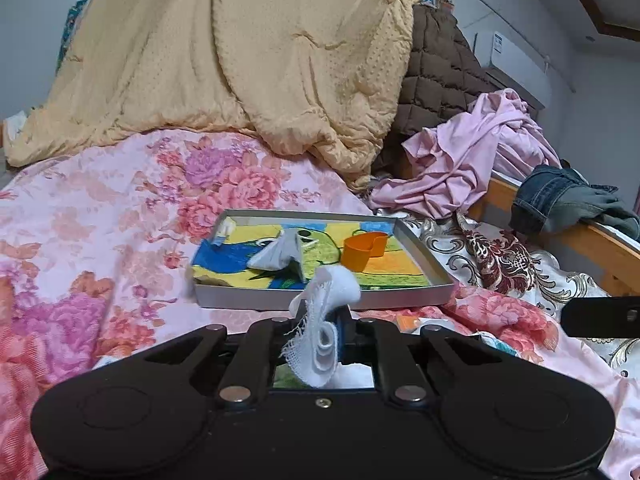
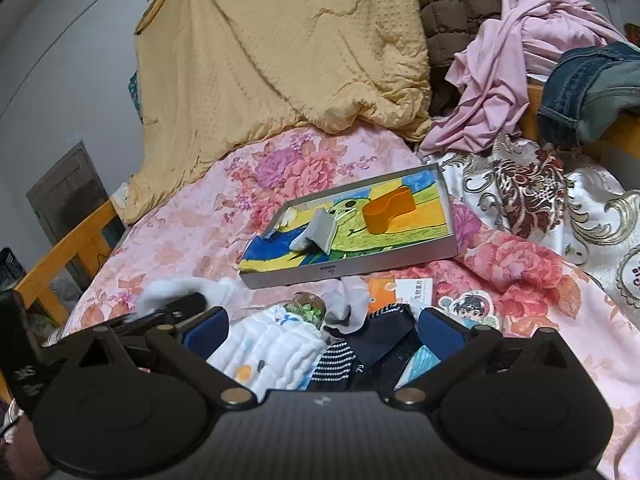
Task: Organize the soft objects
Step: 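Lift the white cloth with the left gripper while the right gripper grasps a white sock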
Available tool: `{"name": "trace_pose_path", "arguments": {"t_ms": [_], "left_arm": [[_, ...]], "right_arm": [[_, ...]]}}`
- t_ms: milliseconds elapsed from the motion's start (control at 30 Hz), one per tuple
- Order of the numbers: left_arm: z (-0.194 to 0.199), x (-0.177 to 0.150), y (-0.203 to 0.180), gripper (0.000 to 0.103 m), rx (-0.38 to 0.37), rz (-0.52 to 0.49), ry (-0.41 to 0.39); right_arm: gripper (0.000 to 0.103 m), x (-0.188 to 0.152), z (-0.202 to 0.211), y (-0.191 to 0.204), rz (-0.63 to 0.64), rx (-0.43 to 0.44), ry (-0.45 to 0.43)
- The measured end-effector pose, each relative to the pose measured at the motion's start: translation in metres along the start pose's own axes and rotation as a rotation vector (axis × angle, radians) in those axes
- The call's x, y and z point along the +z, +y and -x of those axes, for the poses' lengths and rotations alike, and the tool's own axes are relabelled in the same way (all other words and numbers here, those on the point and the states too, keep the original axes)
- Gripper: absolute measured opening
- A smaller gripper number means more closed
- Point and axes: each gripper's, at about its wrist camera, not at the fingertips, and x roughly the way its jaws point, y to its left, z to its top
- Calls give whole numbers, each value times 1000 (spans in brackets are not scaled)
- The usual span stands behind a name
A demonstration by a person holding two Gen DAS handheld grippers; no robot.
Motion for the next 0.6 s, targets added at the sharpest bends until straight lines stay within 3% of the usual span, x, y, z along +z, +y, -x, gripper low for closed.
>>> {"name": "trace_pose_path", "arguments": {"t_ms": [267,367,600], "left_arm": [[32,-4,26,11,51,60,0],[38,-7,33,11,68,72,4],[50,-8,52,11,119,88,-11]], "right_arm": [[103,12,-41,2,88,-27,12],[103,16,-54,11,105,4,32],[103,-21,-56,56,211,74,68]]}}
